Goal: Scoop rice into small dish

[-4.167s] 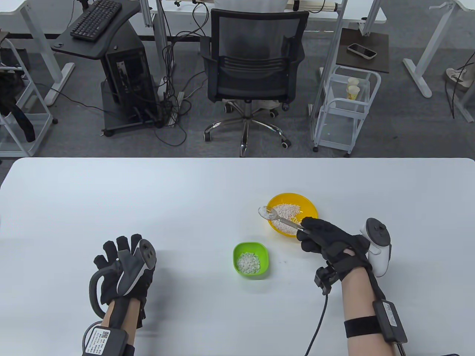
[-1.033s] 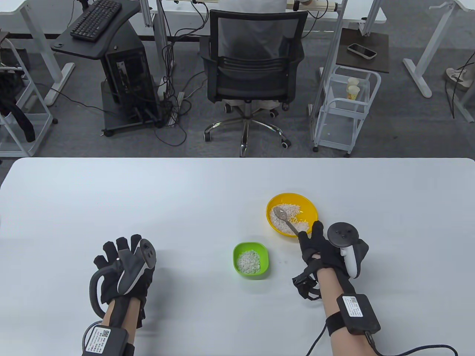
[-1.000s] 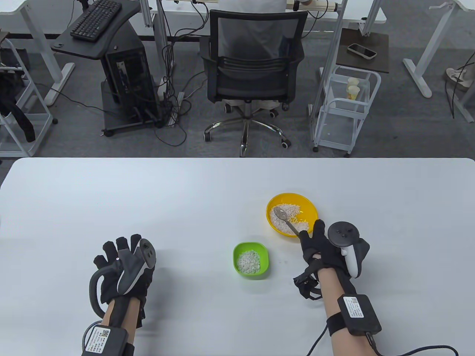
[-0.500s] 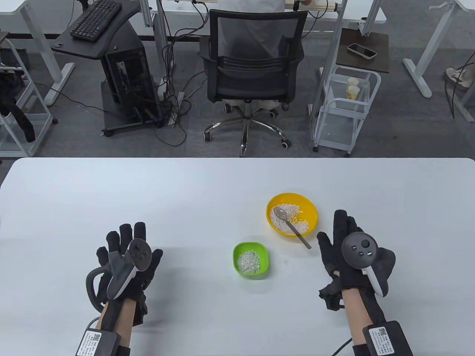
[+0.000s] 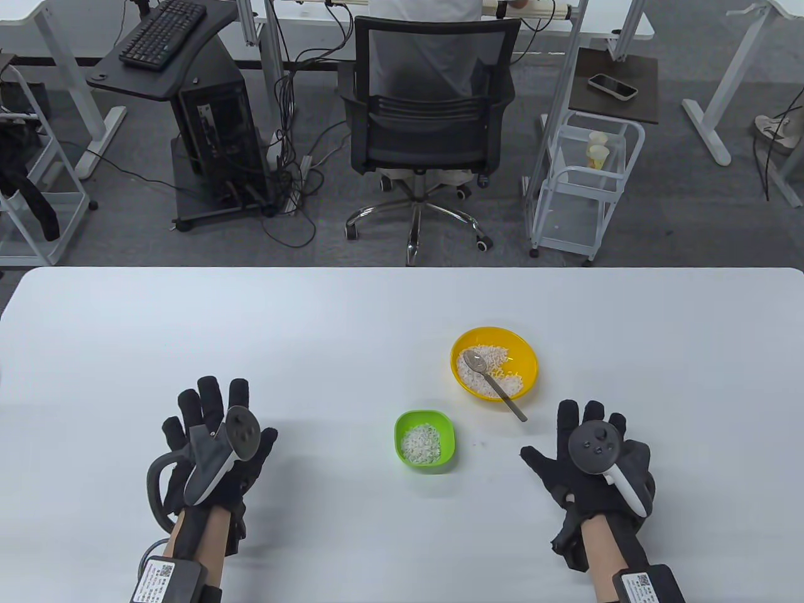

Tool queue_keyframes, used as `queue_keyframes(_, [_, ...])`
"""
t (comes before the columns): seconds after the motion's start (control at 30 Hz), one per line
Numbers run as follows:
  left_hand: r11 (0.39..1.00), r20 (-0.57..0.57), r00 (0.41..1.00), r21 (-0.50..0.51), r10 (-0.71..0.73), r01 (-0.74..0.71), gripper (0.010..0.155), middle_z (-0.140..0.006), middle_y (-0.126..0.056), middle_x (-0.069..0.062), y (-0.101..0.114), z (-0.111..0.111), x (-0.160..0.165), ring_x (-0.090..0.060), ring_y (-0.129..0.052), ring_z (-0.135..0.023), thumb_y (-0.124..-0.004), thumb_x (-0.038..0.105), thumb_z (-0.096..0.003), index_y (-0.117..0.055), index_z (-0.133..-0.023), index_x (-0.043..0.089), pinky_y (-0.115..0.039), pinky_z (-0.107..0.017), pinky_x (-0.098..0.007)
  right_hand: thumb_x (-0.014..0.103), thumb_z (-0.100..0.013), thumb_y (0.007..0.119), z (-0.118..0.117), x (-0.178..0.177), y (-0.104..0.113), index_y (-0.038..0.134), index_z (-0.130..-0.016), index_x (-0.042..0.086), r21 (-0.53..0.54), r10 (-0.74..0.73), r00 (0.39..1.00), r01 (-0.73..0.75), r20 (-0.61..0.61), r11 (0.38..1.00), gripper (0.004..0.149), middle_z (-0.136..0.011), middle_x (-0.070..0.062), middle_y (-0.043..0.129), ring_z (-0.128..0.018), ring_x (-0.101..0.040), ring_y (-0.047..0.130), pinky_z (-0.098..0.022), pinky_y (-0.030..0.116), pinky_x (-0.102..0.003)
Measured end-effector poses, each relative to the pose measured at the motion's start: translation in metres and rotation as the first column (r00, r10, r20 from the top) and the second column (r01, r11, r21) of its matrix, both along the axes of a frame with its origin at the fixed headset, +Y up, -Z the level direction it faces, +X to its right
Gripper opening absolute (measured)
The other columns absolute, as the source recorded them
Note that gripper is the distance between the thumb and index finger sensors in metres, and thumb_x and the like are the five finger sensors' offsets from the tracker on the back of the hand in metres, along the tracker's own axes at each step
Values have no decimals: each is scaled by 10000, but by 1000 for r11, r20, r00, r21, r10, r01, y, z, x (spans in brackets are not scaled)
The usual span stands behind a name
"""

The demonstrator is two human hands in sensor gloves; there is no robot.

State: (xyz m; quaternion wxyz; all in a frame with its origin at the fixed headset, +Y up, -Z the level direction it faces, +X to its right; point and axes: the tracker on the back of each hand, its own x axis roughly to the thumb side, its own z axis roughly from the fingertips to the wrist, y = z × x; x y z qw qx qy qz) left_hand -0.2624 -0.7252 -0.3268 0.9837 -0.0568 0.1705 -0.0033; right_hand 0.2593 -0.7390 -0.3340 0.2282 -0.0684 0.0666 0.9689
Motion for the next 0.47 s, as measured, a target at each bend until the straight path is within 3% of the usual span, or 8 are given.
queue_keyframes(0.17, [1000, -13, 1000, -13, -20, 20, 831, -1230, -13, 47, -2, 0, -2, -298, -118, -1176, -564, 726, -438, -44, -1039, 484, -248, -865, -597, 599, -550, 672, -1, 9, -4, 92, -1115, 209, -45, -68, 998, 69, 5, 997, 899, -1133, -222, -81, -919, -511, -156, -564, -13, -762])
queue_keyframes(0.47, [999, -10, 999, -22, -31, 31, 830, -1233, -22, 42, 0, 1, 0, -300, -119, -1175, -569, 724, -438, -51, -1041, 483, -245, -862, -599, 588, -559, 671, 5, 17, 5, 119, -1125, 196, 7, -156, 988, 156, 2, 988, 883, -1132, -234, -66, -922, -514, -146, -570, 7, -770])
